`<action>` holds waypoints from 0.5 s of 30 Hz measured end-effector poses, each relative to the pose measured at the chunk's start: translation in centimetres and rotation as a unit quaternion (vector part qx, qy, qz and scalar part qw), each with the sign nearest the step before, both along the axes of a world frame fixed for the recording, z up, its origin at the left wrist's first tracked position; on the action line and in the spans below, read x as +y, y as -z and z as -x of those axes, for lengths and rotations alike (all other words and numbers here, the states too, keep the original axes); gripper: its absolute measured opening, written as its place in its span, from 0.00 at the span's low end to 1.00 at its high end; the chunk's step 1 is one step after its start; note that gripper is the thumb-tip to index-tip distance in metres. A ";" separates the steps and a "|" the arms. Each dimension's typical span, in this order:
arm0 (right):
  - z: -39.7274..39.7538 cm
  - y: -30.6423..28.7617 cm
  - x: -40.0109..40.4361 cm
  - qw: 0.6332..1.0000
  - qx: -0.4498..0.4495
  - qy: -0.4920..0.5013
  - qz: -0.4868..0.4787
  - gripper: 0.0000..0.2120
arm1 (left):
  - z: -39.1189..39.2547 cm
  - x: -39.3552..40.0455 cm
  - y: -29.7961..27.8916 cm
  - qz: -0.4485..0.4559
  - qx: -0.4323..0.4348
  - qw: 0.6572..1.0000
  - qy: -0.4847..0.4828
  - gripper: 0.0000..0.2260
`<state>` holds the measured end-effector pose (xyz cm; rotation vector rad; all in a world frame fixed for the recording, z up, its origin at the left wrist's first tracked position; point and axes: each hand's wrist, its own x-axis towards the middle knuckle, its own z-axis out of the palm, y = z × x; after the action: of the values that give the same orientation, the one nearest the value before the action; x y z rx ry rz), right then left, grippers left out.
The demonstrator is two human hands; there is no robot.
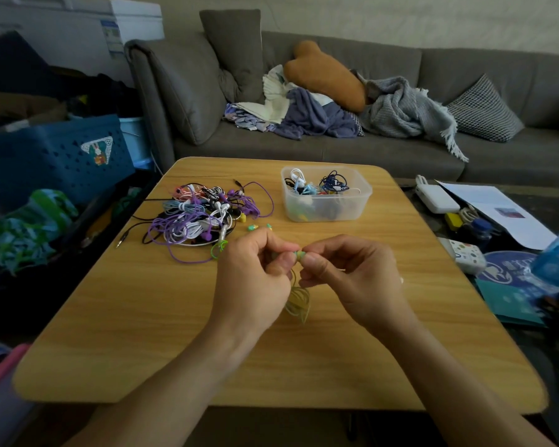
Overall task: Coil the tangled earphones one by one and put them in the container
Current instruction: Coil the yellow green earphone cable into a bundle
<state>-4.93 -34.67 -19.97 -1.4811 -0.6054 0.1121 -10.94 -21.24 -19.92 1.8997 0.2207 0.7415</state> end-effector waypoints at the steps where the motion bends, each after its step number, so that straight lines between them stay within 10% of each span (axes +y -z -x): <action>1: 0.1 0.0 0.2 1.000 -0.014 0.012 0.005 0.04 | 0.0 0.0 0.1 0.001 -0.005 1.000 -0.009 0.09; 15: -0.4 -0.3 -0.5 0.992 -0.072 0.033 0.095 0.08 | -0.5 -0.4 0.6 0.139 0.046 0.989 0.017 0.09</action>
<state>-4.57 -35.20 -19.69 -1.7036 -0.6757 0.0115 -10.40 -21.63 -20.48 1.6689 0.3314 0.5701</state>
